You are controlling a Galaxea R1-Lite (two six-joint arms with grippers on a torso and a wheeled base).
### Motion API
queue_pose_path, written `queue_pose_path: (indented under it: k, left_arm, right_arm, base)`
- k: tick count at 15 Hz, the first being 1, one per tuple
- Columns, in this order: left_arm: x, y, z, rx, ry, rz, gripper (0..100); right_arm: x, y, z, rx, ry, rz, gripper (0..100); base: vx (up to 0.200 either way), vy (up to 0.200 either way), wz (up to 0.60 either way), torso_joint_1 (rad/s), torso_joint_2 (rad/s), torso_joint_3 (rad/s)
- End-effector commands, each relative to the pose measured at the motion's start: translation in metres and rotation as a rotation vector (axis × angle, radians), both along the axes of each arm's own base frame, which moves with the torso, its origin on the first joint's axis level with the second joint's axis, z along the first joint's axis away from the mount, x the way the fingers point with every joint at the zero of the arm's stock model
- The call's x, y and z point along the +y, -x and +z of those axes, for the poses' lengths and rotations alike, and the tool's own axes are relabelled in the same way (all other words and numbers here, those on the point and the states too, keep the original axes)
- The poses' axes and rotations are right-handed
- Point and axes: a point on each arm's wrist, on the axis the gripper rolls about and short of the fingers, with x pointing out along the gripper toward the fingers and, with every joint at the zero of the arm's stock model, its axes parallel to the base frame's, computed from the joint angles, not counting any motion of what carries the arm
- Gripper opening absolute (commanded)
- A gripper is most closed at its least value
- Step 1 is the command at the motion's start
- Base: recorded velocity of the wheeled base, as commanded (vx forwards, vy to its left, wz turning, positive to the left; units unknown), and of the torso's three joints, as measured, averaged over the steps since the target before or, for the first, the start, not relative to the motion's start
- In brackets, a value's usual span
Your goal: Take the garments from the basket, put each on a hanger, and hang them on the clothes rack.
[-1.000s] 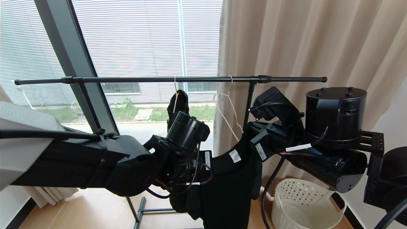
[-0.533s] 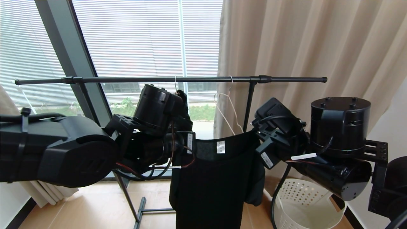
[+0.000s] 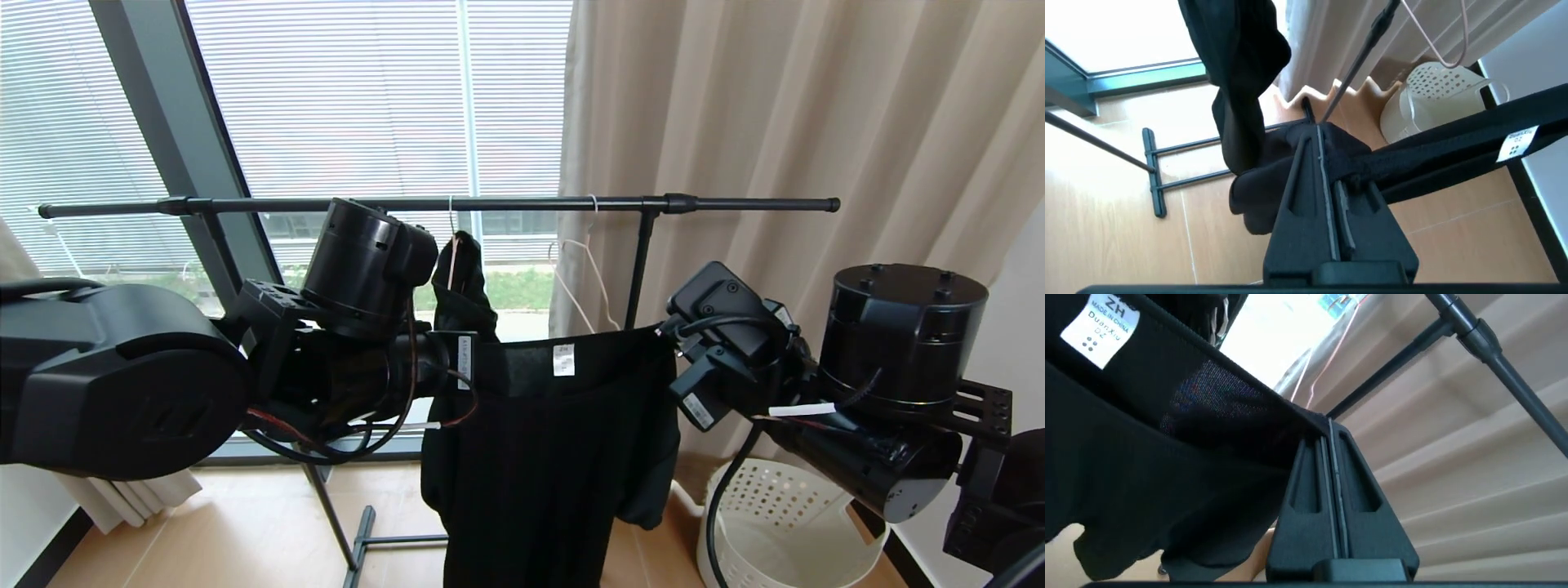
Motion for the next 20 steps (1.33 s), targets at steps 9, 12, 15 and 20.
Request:
queue_pose_path:
  k: [9,12,15,20]
  left_arm:
    - [-0.011,-0.028,0.023,-0.091,0.022,-0.005,0]
    - [-0.02,-0.041,0.033,-0.133,0.034,-0.012,0]
    - [-0.029,-0.048,0.041,-0.162,0.054,-0.024,0]
    - [-0.05,-0.053,0.048,-0.187,0.091,-0.097,0]
  right_arm:
    - [-0.009,0.039,0.014,-0.009,-0.012,0.18,0]
    - [-0.007,0.061,0.015,0.027,-0.01,0.342,0]
    - [0.008,0.075,0.015,0.041,-0.02,0.427,0]
    - [0.042,0.088,0.018,0.116,-0.169,0.499,0]
  base:
    - [0.0,0.0,0.0,0.0,0.0,0.0]
    - [0.0,0.0,0.0,0.0,0.0,0.0]
    - [0.0,0.0,0.0,0.0,0.0,0.0]
    - [0.0,0.0,0.0,0.0,0.0,0.0]
